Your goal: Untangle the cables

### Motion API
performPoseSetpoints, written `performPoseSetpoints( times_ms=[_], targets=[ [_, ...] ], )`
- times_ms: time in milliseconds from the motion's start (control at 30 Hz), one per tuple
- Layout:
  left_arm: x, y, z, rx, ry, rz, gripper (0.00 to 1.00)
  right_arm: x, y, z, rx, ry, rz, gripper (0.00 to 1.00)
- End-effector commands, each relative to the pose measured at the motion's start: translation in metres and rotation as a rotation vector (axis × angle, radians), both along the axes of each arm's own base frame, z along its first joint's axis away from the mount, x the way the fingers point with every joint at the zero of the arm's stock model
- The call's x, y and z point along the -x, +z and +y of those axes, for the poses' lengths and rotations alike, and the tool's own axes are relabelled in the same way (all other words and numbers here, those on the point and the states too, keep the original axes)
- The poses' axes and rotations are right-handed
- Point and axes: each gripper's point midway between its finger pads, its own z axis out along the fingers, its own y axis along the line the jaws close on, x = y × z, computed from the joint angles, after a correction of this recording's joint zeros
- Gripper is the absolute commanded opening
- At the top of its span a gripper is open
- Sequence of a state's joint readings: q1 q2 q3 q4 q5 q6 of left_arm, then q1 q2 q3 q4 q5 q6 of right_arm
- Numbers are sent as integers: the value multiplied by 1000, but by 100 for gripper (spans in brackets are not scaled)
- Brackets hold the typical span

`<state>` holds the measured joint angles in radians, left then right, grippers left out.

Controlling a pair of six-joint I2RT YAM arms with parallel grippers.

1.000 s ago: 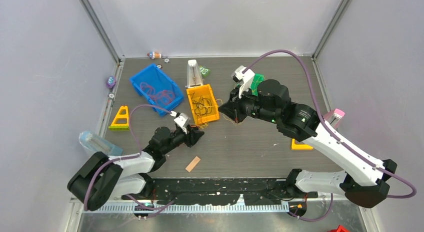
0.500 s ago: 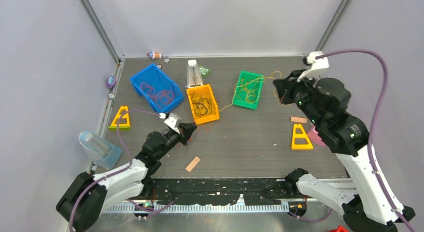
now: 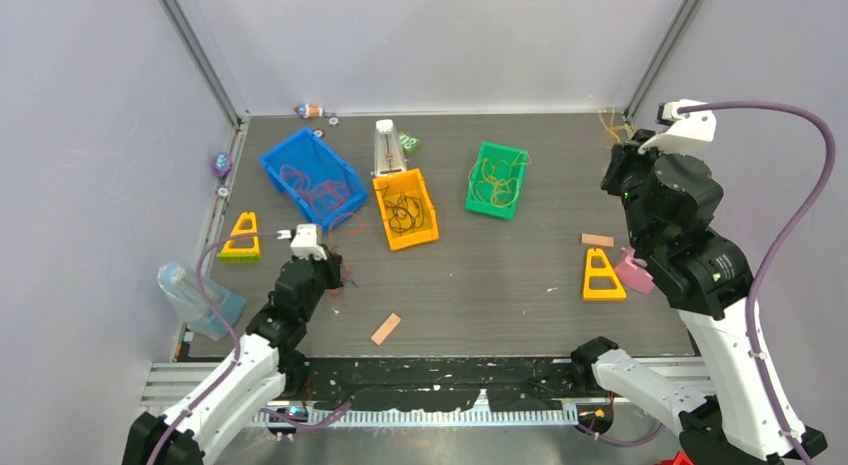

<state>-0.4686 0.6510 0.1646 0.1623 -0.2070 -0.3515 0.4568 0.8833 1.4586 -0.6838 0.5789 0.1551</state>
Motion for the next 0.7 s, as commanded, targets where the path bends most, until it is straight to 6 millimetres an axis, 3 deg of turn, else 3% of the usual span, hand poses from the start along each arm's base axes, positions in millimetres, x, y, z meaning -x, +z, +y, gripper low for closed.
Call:
performPoseSetpoints(
  times_ms=[0, 100, 267, 500, 667],
  targets=[
    [-2, 13, 29, 56, 157, 11, 0, 13, 24, -24, -24, -98, -97, 5],
    [-2, 29, 21, 99, 120, -35, 0, -1, 8, 10, -22, 66, -42, 5],
    [0, 48, 16, 106, 90, -41, 0, -31, -24, 52, -24, 206, 68, 5],
    [3, 60, 10, 147, 67, -35, 0, -80, -59, 87, -41, 252, 155, 5],
    [4, 63, 12, 135, 76, -8, 0, -110, -84, 98, -34, 226, 201, 5]
  ],
)
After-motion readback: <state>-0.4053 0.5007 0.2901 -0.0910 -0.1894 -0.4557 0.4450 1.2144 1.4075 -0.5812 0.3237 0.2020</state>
